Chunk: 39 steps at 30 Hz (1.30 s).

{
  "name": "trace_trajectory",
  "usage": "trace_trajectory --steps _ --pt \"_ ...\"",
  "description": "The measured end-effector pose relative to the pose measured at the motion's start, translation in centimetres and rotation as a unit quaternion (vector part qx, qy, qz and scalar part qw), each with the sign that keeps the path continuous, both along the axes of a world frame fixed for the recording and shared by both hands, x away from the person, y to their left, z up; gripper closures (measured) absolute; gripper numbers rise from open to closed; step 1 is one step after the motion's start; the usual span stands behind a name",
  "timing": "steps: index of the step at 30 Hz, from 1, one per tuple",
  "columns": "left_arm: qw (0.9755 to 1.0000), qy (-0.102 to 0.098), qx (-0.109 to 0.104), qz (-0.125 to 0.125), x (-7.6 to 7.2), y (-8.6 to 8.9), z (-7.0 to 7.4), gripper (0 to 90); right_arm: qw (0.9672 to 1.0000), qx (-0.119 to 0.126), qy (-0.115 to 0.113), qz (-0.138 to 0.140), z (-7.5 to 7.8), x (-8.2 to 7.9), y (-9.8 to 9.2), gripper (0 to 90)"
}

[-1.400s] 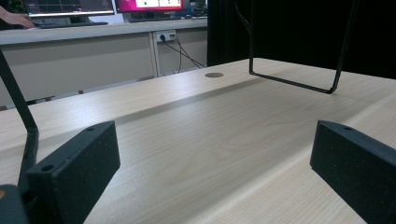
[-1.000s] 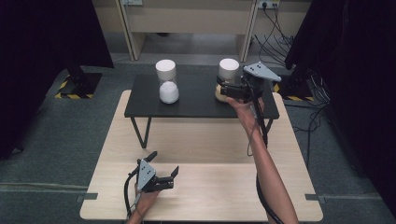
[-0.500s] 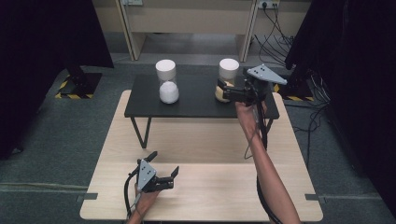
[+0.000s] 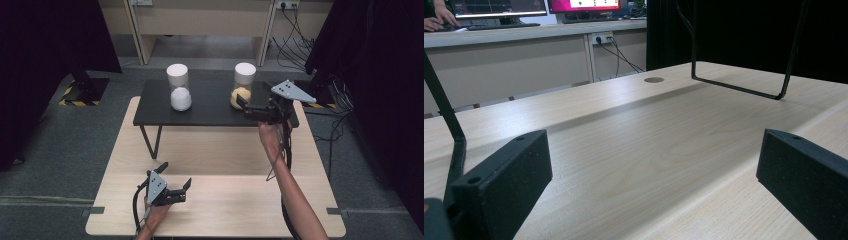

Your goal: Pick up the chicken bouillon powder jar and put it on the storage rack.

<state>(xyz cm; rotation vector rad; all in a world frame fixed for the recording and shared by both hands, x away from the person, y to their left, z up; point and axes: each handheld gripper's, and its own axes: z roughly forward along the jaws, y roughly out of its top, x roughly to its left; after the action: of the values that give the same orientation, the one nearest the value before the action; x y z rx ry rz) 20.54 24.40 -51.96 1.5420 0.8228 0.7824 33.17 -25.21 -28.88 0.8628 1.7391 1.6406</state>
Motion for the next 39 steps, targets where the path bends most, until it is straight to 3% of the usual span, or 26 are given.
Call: trace_trajectory --steps 9,15,21,31,39 --pt "1.0 0.001 0.0 0.001 0.0 0.0 0.0 0.3 0.9994 0.003 -0.025 0.024 -2.2 -1.9 -1.7 0.1" --pt "1.0 0.001 -0.001 0.002 0.0 0.0 0.0 0.2 0.9988 -0.012 -0.033 0.034 -3.7 -3.0 -2.0 0.1" --pt "1.0 0.001 -0.001 0.002 0.0 0.0 0.0 0.2 0.9985 -0.005 -0.031 0.046 -5.1 -3.7 -2.2 0.1" --pt "1.0 0.001 0.0 0.002 0.0 0.0 0.0 0.2 0.9979 -0.015 -0.038 0.051 -7.3 -5.2 -2.6 0.1" --pt "1.0 0.001 0.001 0.002 0.0 0.0 0.0 0.2 0.998 -0.005 -0.028 0.057 -10.1 -6.0 -3.3 0.1"
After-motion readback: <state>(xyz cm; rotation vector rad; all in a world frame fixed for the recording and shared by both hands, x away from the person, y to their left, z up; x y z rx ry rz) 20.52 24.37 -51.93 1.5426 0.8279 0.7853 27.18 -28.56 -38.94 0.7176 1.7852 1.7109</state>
